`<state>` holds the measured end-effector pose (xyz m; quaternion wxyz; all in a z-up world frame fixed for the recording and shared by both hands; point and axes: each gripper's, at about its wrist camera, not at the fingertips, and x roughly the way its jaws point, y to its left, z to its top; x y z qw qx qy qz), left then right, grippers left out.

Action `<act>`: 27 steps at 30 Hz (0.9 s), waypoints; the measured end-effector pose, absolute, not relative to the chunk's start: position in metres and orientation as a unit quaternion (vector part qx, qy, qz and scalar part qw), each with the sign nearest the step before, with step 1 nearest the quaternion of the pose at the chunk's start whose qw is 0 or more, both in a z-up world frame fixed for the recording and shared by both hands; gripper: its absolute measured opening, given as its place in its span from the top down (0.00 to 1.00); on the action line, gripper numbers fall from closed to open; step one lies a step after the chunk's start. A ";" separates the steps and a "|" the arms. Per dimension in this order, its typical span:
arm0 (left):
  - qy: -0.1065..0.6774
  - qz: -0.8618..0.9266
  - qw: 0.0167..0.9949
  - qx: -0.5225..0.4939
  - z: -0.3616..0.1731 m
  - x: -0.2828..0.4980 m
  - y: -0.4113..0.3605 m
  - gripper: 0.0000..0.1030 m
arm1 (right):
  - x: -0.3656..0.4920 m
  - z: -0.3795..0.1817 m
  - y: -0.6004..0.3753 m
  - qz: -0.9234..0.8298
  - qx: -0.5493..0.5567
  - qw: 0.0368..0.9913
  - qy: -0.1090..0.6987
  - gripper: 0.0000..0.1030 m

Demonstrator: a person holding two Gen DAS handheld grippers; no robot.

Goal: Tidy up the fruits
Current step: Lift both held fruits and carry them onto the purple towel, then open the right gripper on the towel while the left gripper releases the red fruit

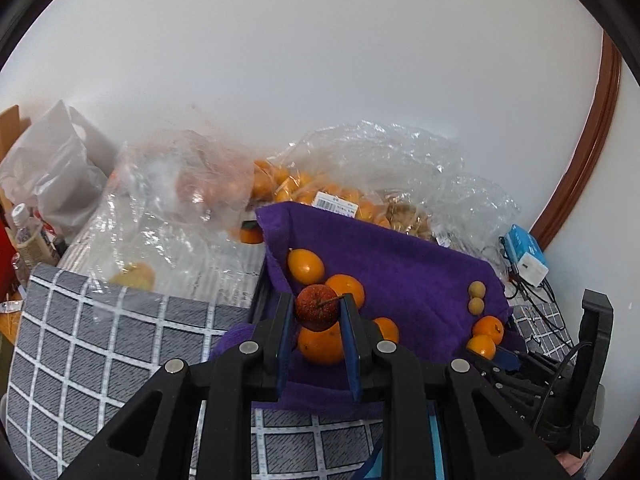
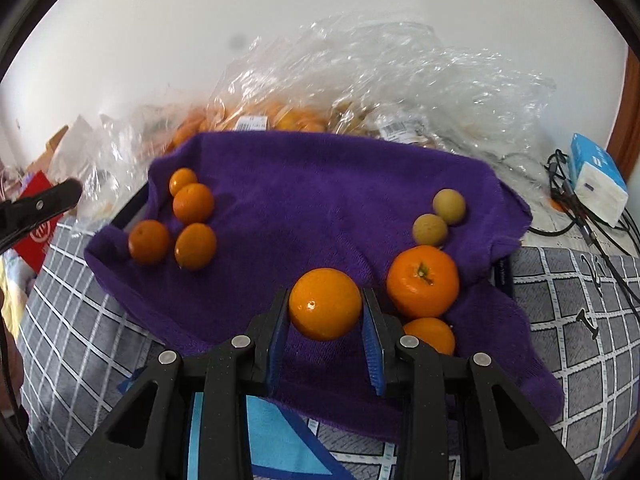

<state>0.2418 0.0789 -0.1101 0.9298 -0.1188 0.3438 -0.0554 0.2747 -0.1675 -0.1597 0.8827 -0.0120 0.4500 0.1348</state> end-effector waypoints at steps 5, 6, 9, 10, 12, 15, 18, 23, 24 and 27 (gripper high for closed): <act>0.364 -0.067 0.922 -0.110 -0.124 0.265 0.060 0.79 | 0.281 -0.169 -0.168 0.136 0.000 0.877 0.462 0.67; 0.366 -0.067 0.922 -0.109 -0.126 0.268 0.058 0.79 | 0.282 -0.171 -0.169 0.136 0.000 0.875 0.465 0.67; 0.382 -0.070 0.916 -0.104 -0.135 0.283 0.047 0.79 | 0.282 -0.173 -0.172 0.138 0.007 0.873 0.467 0.67; 0.387 -0.069 0.914 -0.102 -0.138 0.287 0.044 0.79 | 0.281 -0.173 -0.173 0.138 0.009 0.873 0.468 0.66; 0.393 -0.070 0.911 -0.101 -0.142 0.292 0.039 0.79 | 0.280 -0.169 -0.177 0.144 0.017 0.871 0.469 0.62; 0.401 -0.075 0.908 -0.095 -0.147 0.298 0.033 0.79 | 0.274 -0.156 -0.184 0.149 0.026 0.882 0.446 0.53; 0.407 -0.060 0.908 -0.075 -0.151 0.300 0.027 0.79 | 0.272 -0.151 -0.191 0.142 0.033 0.887 0.438 0.53; 0.412 -0.056 0.907 -0.063 -0.153 0.303 0.023 0.79 | 0.274 -0.149 -0.201 0.131 0.046 0.890 0.435 0.53; 0.413 -0.056 0.907 -0.064 -0.153 0.303 0.023 0.79 | 0.273 -0.148 -0.202 0.130 0.046 0.890 0.434 0.53; 0.418 -0.053 0.905 -0.065 -0.152 0.304 0.023 0.79 | 0.273 -0.149 -0.202 0.126 0.042 0.891 0.434 0.53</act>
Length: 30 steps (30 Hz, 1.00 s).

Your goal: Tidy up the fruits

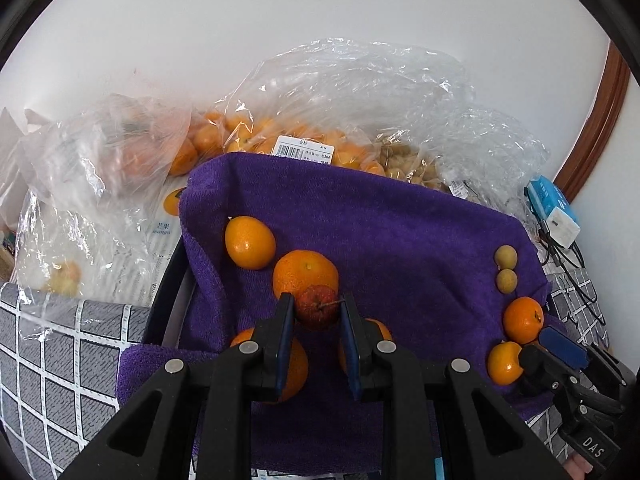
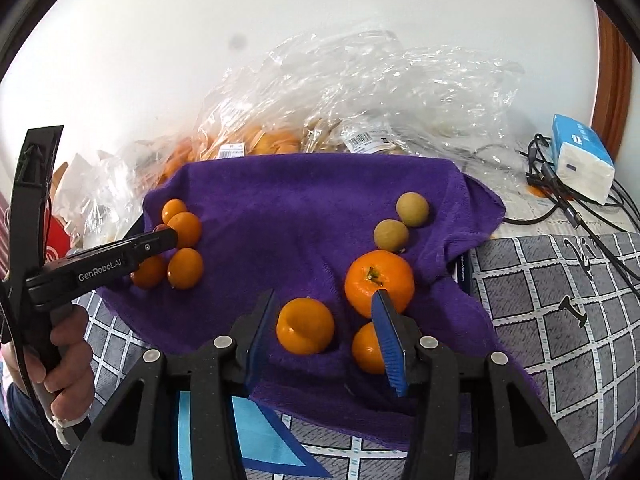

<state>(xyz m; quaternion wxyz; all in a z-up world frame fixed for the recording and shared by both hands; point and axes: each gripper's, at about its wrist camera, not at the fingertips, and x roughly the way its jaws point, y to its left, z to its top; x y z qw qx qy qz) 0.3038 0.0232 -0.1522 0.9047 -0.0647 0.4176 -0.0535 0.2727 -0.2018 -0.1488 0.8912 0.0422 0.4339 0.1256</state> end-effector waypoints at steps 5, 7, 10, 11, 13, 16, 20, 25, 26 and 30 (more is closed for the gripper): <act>0.423 -0.049 0.903 -0.057 -0.150 0.301 0.022 0.75 | 0.270 -0.147 -0.199 0.118 0.027 0.895 0.430 0.53; 0.425 -0.051 0.902 -0.059 -0.145 0.296 0.023 0.70 | 0.270 -0.146 -0.200 0.114 0.024 0.894 0.432 0.53; 0.422 -0.052 0.903 -0.056 -0.137 0.283 0.024 0.64 | 0.267 -0.142 -0.201 0.103 0.019 0.894 0.436 0.53; 0.420 -0.052 0.904 -0.054 -0.134 0.278 0.024 0.63 | 0.266 -0.140 -0.202 0.100 0.017 0.894 0.436 0.53; 0.416 -0.055 0.906 -0.051 -0.128 0.266 0.025 0.60 | 0.260 -0.133 -0.203 0.089 0.012 0.896 0.434 0.53; 0.411 -0.058 0.909 -0.043 -0.119 0.246 0.025 0.58 | 0.248 -0.120 -0.207 0.072 0.007 0.902 0.426 0.53; 0.398 -0.062 0.915 -0.035 -0.104 0.213 0.025 0.56 | 0.228 -0.101 -0.215 0.063 0.011 0.908 0.415 0.53; 0.371 -0.055 0.927 -0.020 -0.083 0.169 0.024 0.50 | 0.196 -0.076 -0.221 0.054 0.008 0.913 0.403 0.49; 0.367 -0.052 0.928 -0.018 -0.079 0.162 0.024 0.50 | 0.187 -0.071 -0.223 0.052 0.007 0.915 0.399 0.48; 0.361 -0.050 0.931 -0.024 -0.064 0.135 0.025 0.44 | 0.163 -0.058 -0.226 0.051 0.004 0.917 0.395 0.35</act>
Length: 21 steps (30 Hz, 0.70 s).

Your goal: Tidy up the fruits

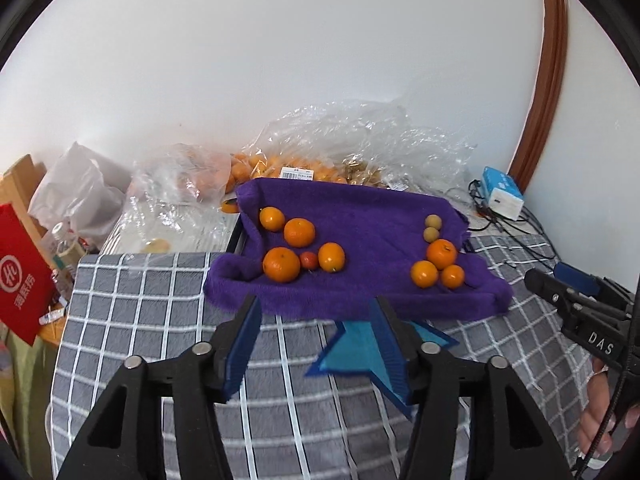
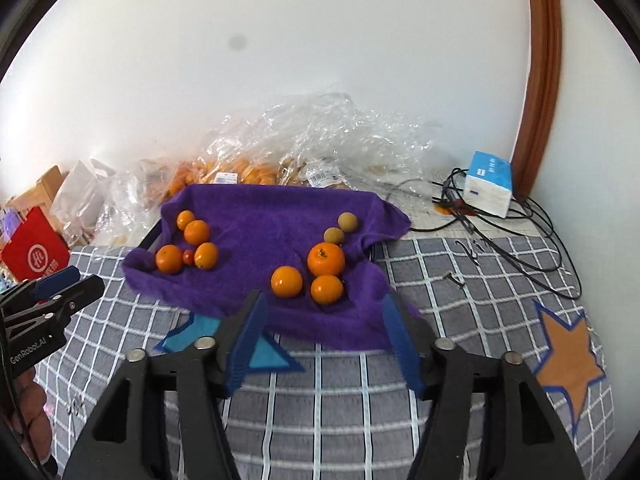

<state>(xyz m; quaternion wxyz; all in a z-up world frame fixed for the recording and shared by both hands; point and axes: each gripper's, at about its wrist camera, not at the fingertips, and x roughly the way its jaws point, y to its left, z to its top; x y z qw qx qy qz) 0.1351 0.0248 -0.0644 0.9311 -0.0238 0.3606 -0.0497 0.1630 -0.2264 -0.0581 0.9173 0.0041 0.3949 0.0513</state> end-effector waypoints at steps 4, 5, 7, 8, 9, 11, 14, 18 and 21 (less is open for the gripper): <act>0.340 -0.042 0.939 -0.020 -0.052 0.108 0.024 0.33 | 0.140 -0.052 -0.231 0.040 -0.006 0.919 0.393 0.33; 0.337 -0.042 0.940 -0.021 -0.050 0.103 0.024 0.31 | 0.136 -0.052 -0.232 0.036 -0.008 0.919 0.392 0.29; 0.331 -0.044 0.942 -0.022 -0.047 0.092 0.024 0.26 | 0.124 -0.050 -0.237 0.035 -0.003 0.921 0.388 0.22; 0.330 -0.044 0.943 -0.023 -0.045 0.087 0.024 0.25 | 0.119 -0.049 -0.239 0.035 0.001 0.921 0.387 0.20; 0.329 -0.044 0.943 -0.023 -0.044 0.083 0.024 0.22 | 0.115 -0.049 -0.240 0.035 0.004 0.922 0.387 0.18; 0.329 -0.039 0.943 -0.022 -0.043 0.074 0.023 0.21 | 0.106 -0.049 -0.245 0.030 0.010 0.922 0.386 0.14; 0.325 -0.038 0.944 -0.027 -0.042 0.063 0.024 0.17 | 0.094 -0.047 -0.249 0.016 0.006 0.924 0.382 0.10; 0.319 -0.031 0.947 -0.021 -0.042 0.051 0.020 0.15 | 0.079 -0.045 -0.255 0.007 0.006 0.926 0.376 0.08; 0.315 -0.031 0.948 -0.016 -0.042 0.045 0.017 0.14 | 0.070 -0.041 -0.258 0.003 0.007 0.929 0.369 0.08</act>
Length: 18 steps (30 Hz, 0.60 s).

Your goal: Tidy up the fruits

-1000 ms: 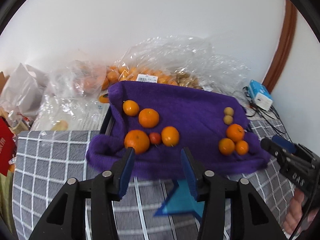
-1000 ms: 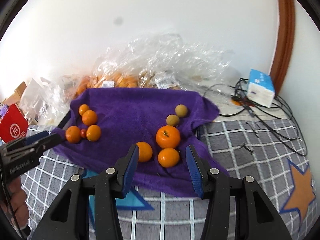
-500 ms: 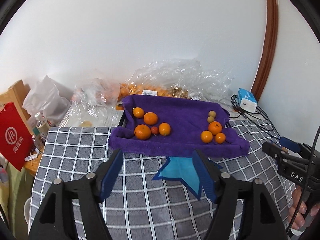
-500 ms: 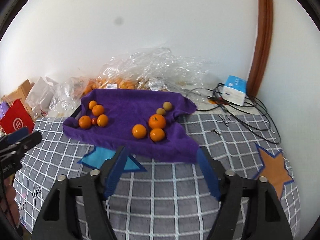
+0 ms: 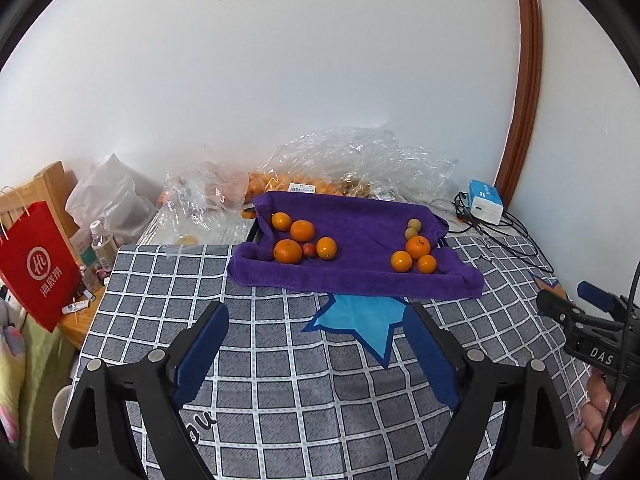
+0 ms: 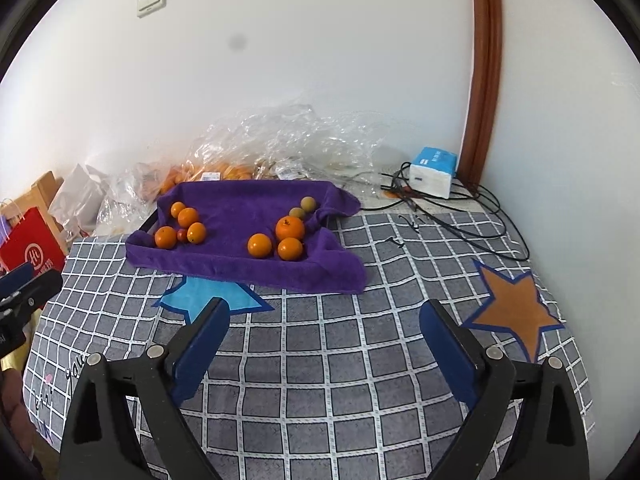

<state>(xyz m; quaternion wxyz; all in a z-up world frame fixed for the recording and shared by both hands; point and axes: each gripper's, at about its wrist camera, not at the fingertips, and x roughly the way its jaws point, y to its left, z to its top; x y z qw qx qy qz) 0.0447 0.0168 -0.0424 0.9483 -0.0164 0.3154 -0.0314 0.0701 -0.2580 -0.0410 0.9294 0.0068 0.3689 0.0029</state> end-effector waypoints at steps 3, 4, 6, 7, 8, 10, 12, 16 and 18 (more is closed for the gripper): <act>0.314 -0.034 0.949 -0.017 -0.042 0.040 0.015 0.14 | 0.065 -0.038 -0.260 0.002 0.007 0.931 0.366 0.07; 0.313 -0.034 0.949 -0.016 -0.042 0.039 0.014 0.14 | 0.064 -0.038 -0.260 0.000 0.006 0.931 0.365 0.07; 0.312 -0.035 0.949 -0.015 -0.042 0.037 0.012 0.14 | 0.062 -0.037 -0.261 -0.001 0.005 0.932 0.364 0.07; 0.311 -0.035 0.950 -0.014 -0.042 0.037 0.011 0.14 | 0.061 -0.036 -0.261 -0.002 0.004 0.932 0.363 0.07; 0.310 -0.034 0.950 -0.012 -0.042 0.036 0.010 0.14 | 0.060 -0.036 -0.261 -0.002 0.004 0.932 0.362 0.07; 0.309 -0.033 0.950 -0.010 -0.042 0.035 0.009 0.14 | 0.059 -0.035 -0.262 -0.004 0.005 0.933 0.360 0.07; 0.308 -0.034 0.951 -0.007 -0.041 0.034 0.006 0.14 | 0.058 -0.034 -0.262 -0.004 0.006 0.934 0.358 0.07; 0.305 -0.036 0.952 -0.002 -0.040 0.032 0.004 0.14 | 0.056 -0.034 -0.261 -0.003 0.001 0.934 0.357 0.07; 0.304 -0.036 0.952 -0.001 -0.040 0.031 0.003 0.14 | 0.056 -0.034 -0.261 -0.004 0.000 0.934 0.357 0.07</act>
